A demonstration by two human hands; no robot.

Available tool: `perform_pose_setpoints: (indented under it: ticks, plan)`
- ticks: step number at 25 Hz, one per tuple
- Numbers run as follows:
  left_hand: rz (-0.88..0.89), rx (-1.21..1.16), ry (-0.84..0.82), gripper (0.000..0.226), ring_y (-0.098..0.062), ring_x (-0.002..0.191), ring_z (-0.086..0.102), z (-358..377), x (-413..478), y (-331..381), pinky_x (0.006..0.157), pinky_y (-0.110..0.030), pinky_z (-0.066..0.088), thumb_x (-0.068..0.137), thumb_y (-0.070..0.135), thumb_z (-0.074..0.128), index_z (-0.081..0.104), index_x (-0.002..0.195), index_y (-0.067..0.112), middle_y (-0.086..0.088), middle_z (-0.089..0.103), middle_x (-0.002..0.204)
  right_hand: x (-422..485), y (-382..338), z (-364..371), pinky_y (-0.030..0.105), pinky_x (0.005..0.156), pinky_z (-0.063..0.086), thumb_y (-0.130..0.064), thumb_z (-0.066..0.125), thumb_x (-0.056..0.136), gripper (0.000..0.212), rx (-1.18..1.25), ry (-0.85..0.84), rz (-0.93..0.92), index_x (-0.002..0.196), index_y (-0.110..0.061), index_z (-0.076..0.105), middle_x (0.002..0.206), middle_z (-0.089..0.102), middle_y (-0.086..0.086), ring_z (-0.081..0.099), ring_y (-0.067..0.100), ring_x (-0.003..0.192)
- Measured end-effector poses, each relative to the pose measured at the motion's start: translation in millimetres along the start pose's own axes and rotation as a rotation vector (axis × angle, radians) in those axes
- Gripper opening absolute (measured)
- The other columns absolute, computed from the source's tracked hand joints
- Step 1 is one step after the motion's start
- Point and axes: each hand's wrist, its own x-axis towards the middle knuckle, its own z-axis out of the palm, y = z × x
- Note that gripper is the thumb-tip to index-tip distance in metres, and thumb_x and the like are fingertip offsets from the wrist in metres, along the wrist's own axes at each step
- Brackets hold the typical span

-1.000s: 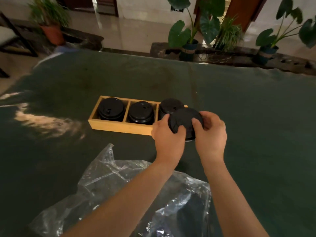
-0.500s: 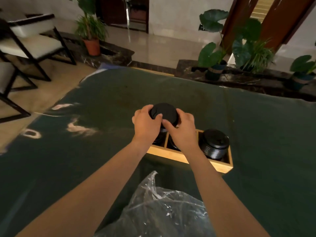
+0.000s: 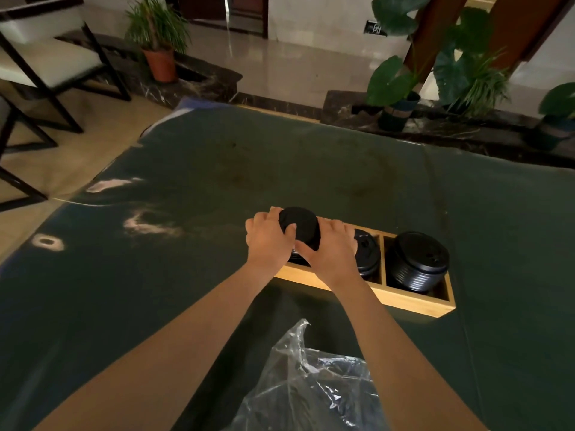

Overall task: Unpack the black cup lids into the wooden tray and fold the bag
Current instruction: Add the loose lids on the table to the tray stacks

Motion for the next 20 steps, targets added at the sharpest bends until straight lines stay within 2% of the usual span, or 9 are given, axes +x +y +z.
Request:
perform_pose_setpoints:
  ticks: [5, 9, 13, 17, 20]
  plan:
    - [0.077, 0.067, 0.056, 0.047, -0.027, 0.118, 0.040, 7.1, -5.8, -10.7, 0.097, -0.038, 0.036, 0.094, 0.035, 0.047, 0.041, 0.136, 0.015, -0.009, 0.050, 0.131, -4.5, 4.5, 5.0, 0.041, 0.099, 0.030, -0.055, 0.054, 0.081, 0.059, -0.151, 0.042, -0.041, 0.127, -0.019, 0.046, 0.123, 0.053, 0.003, 0.037, 0.024, 0.116]
    - [0.166, 0.213, 0.098, 0.050, -0.024, 0.122, 0.038, 12.0, -11.1, -19.6, 0.095, -0.040, 0.033, 0.097, 0.044, 0.034, 0.036, 0.139, 0.018, -0.004, 0.051, 0.134, -9.3, 7.3, 9.6, 0.039, 0.098, 0.030, -0.056, 0.050, 0.083, 0.062, -0.189, 0.075, -0.063, 0.130, -0.017, 0.042, 0.126, 0.050, 0.004, 0.037, 0.024, 0.116]
    - [0.243, 0.264, 0.108, 0.059, -0.023, 0.126, 0.038, 12.9, -16.2, -25.9, 0.099, -0.042, 0.030, 0.097, 0.047, 0.021, 0.018, 0.148, 0.017, -0.004, 0.048, 0.140, -13.2, 7.3, 11.2, 0.037, 0.099, 0.030, -0.056, 0.048, 0.085, 0.064, -0.184, 0.105, -0.079, 0.134, -0.015, 0.039, 0.128, 0.048, 0.006, 0.036, 0.024, 0.117]
    - [0.250, 0.249, 0.065, 0.066, -0.026, 0.132, 0.034, 10.7, -14.7, -25.3, 0.104, -0.045, 0.028, 0.093, 0.053, 0.013, 0.009, 0.149, 0.018, -0.007, 0.041, 0.147, -18.7, 8.4, 2.7, 0.038, 0.104, 0.028, -0.057, 0.048, 0.085, 0.075, -0.097, 0.077, -0.069, 0.143, -0.012, 0.029, 0.136, 0.044, 0.008, 0.033, 0.026, 0.125]
    - [0.251, 0.219, 0.048, 0.068, -0.028, 0.135, 0.031, 7.7, -17.3, -24.8, 0.107, -0.047, 0.027, 0.092, 0.055, 0.013, 0.008, 0.149, 0.017, -0.009, 0.038, 0.149, -28.5, 12.6, -13.1, 0.037, 0.105, 0.029, -0.049, 0.053, 0.086, 0.061, -0.007, 0.127, -0.101, 0.135, -0.015, 0.040, 0.131, 0.048, 0.005, 0.035, 0.023, 0.123]
